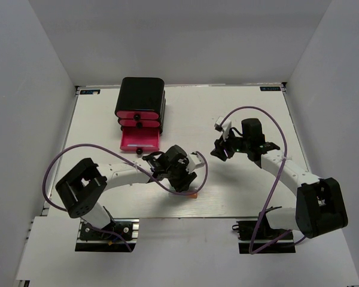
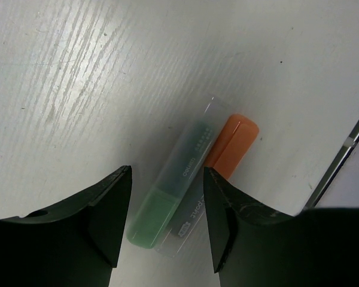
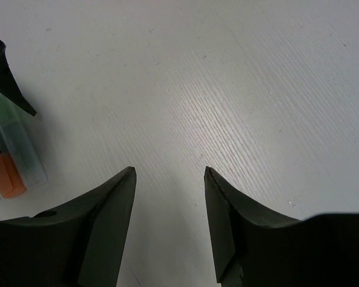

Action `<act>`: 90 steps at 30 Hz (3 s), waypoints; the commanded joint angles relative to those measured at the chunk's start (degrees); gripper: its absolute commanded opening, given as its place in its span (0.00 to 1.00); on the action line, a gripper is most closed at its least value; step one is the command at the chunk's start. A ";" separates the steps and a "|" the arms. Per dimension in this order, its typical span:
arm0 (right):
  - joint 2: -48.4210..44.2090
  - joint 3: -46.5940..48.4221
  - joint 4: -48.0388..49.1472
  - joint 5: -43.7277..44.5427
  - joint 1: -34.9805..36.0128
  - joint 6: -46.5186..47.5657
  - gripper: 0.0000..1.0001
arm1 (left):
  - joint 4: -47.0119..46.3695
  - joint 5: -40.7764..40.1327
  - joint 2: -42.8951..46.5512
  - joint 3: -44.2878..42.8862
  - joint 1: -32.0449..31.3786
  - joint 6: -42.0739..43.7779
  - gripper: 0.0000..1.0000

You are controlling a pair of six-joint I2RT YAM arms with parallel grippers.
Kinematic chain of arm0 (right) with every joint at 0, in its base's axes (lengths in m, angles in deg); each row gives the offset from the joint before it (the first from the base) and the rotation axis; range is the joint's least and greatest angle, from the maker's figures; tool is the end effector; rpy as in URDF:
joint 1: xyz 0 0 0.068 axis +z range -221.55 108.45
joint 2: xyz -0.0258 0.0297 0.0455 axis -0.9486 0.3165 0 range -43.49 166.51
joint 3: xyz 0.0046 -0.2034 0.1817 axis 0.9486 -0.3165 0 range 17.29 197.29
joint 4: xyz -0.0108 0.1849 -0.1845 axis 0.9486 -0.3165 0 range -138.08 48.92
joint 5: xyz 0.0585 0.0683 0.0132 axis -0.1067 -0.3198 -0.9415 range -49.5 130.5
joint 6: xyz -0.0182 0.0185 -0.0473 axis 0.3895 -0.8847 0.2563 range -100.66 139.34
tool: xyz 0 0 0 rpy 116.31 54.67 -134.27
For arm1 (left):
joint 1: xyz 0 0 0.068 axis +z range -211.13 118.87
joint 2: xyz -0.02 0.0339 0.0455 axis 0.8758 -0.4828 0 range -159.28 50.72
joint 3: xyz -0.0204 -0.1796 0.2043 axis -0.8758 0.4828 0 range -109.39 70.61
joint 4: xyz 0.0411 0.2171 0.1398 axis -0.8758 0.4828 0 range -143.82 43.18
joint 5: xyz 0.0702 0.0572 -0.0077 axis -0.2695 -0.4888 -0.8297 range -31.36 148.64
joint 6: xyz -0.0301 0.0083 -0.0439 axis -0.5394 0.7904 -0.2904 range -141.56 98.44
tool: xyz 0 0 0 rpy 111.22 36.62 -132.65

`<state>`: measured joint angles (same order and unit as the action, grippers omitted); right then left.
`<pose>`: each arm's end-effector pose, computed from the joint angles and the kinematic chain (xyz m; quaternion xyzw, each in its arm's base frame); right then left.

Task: Sort the stationery into containers
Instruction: Grab a piece of stationery with the left arm, then place the stationery into the container

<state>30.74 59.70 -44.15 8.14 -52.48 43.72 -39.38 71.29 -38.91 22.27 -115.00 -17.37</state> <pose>0.2522 0.1074 0.2298 -0.4349 0.7433 0.2262 0.4553 0.1725 -0.2495 0.1711 0.4893 0.8147 -0.2185 0.2215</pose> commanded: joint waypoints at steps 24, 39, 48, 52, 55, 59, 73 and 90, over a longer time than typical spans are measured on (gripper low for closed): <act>-1.73 -0.40 0.79 -1.48 -0.35 -0.48 0.57 | 2.79 -9.04 -7.85 -2.99 0.77 -3.90 0.11; -2.52 -1.72 1.58 -2.09 -0.53 -0.56 0.57 | -2.75 -21.87 11.22 0.61 11.04 3.19 0.05; -3.66 -2.77 2.11 -2.18 -0.53 -0.92 0.57 | -6.08 -25.56 12.54 1.93 20.02 6.88 0.03; -3.84 -3.04 2.28 -1.83 -0.61 -0.83 0.57 | -6.09 -24.69 12.54 1.93 23.10 8.11 0.03; -3.84 -3.21 2.45 -1.83 -0.70 -0.83 0.57 | -6.09 -24.07 13.15 2.46 25.03 8.12 0.03; -3.49 -3.30 2.45 -1.92 -0.88 -0.91 0.57 | -2.51 -23.02 12.02 -0.52 28.20 1.57 0.03; -2.96 -3.57 4.65 -2.36 -1.58 -1.27 0.57 | 15.35 -31.10 11.67 -6.76 31.71 -52.85 0.00; -3.92 -3.92 4.57 -2.36 -2.37 -1.62 0.57 | 33.39 -36.03 -3.09 -23.29 34.97 -93.13 0.00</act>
<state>28.23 56.01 -41.27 6.85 -54.29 42.67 -7.87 35.68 -41.14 0.83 -80.77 -104.32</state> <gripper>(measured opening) 0.568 0.376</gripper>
